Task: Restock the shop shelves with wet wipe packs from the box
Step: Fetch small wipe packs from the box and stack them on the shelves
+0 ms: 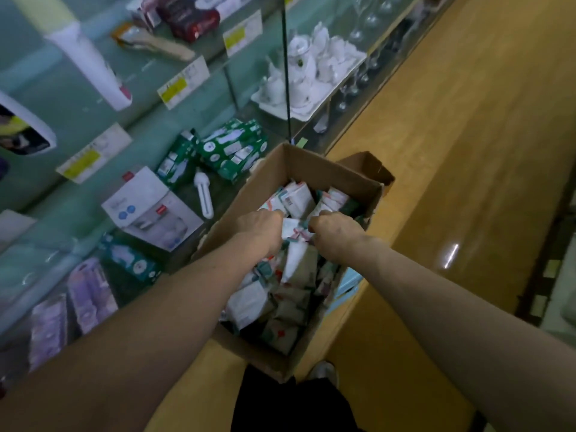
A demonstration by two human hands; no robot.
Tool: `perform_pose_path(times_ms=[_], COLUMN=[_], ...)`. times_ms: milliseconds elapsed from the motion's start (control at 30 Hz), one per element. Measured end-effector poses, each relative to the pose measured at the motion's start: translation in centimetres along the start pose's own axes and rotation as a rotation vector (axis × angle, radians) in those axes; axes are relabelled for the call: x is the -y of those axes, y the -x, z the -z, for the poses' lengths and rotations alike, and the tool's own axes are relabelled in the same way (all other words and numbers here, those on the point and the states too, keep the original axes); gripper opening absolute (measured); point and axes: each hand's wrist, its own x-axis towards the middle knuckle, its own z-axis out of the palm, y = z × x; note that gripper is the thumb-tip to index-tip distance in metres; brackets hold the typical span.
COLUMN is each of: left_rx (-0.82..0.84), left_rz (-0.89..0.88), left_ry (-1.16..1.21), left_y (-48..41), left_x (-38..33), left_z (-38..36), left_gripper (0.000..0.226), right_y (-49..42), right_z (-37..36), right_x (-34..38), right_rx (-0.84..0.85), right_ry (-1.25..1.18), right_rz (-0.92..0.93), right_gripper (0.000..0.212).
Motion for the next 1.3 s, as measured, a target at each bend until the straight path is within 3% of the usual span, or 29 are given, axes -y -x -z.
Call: perform_pose_path(times_ms=[167, 333, 600, 700, 833, 900, 967, 1100, 1200, 1300], left_rx=[0.073, 0.11, 0.163, 0.186, 0.177, 0.188, 0.193, 0.206, 0.256, 0.348], left_rz=[-0.001, -0.017, -0.007, 0.034, 0.176, 0.23, 0.264, 0.27, 0.269, 0.341], left_ry=[0.042, 0.052, 0.219, 0.379, 0.775, 0.909, 1.013, 1.086, 1.166, 1.343], left_y=[-3.6, -6.3, -9.8, -10.5, -10.7, -10.5, -10.2, -9.9, -9.8, -9.7], left_x=[1.0, 1.9, 3.2, 4.0, 4.0, 3.7, 3.4, 3.1, 3.2, 3.0], left_z=[-3.9, -7.5, -12.9, -15.0, -16.1, -16.3, -16.2, -15.8, -15.1, -14.4], left_gripper=[0.047, 0.038, 0.044, 0.045, 0.037, 0.02, 0.002, 0.013, 0.011, 0.025], right_y=[-3.4, -6.5, -10.7, -12.4, -13.3, -13.2, -12.8, -12.5, -12.4, -11.4], right_z=[-3.9, -8.0, -14.6, -16.9, -17.8, -18.6, -19.4, -17.5, -13.9, -10.6], right_x=[0.7, 1.1, 2.3, 3.0, 4.1, 4.1, 4.1, 3.6, 1.7, 0.4], right_rx=[0.093, 0.177, 0.223, 0.272, 0.268, 0.283, 0.292, 0.296, 0.227, 0.179], right_ry=[-0.024, -0.044, -0.06, -0.123, -0.195, -0.174, -0.092, -0.118, -0.34, -0.787], right_rz=[-0.03, -0.093, -0.22, -0.354, -0.553, -0.547, -0.484, -0.394, -0.446, -0.517], right_gripper=[0.027, 0.035, 0.038, 0.059, 0.095, 0.101, 0.097, 0.07, 0.053, 0.011])
